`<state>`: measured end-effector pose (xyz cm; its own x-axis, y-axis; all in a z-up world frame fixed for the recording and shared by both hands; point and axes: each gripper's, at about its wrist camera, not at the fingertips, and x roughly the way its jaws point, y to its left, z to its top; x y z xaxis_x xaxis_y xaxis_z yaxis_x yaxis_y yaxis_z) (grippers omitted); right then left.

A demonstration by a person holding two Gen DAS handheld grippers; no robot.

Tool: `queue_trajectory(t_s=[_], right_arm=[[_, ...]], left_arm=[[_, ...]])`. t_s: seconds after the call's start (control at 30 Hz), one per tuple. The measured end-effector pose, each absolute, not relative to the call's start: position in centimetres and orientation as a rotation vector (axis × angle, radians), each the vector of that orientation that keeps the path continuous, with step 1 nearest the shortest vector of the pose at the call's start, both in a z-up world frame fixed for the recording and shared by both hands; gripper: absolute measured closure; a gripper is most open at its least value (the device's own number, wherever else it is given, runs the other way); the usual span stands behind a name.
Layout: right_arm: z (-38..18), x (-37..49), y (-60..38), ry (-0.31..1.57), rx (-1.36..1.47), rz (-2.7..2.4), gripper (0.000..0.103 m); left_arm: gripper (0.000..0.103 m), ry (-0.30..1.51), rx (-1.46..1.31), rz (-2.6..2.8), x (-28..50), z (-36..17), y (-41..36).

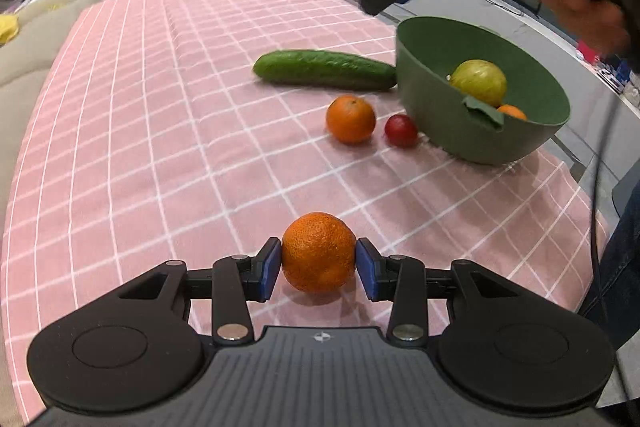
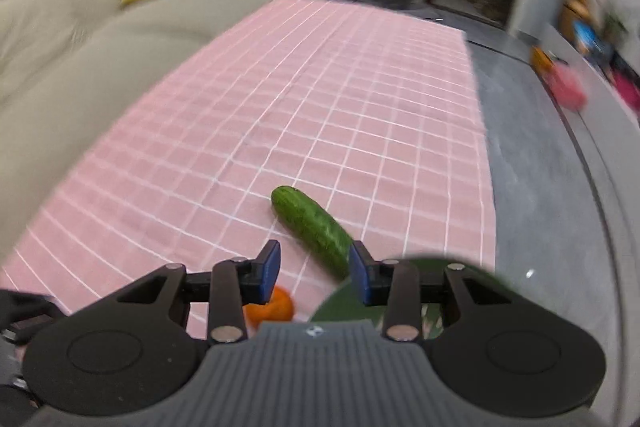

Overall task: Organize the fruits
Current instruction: 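Grasp an orange with the left gripper while the right gripper moves to the cucumber, then close the right gripper on the cucumber and lift it while the left holds the orange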

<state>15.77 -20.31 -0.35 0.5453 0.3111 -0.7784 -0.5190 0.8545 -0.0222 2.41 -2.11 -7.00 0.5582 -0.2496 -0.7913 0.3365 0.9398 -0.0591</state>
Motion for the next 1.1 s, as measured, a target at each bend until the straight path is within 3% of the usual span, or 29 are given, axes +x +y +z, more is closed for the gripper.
queue_trajectory(t_s=[0.43,0.83,1.1], right_arm=[[-7.5,23.5,-14.2,1.168,-0.722,0.562,0.063],[-10.1,25.6,-13.1,1.184,-0.831,0.504,0.061],[-10.0,25.7,-13.4,1.170,-0.809,0.487,0.066]], left_arm=[[0.057,0.930,0.053,-0.328,2.5,-6.6,-0.9],[0.057,0.924,0.029,-0.320,2.8,-6.6,-0.4],[0.057,0.922,0.024,-0.301,3.5,-6.5,-0.2]])
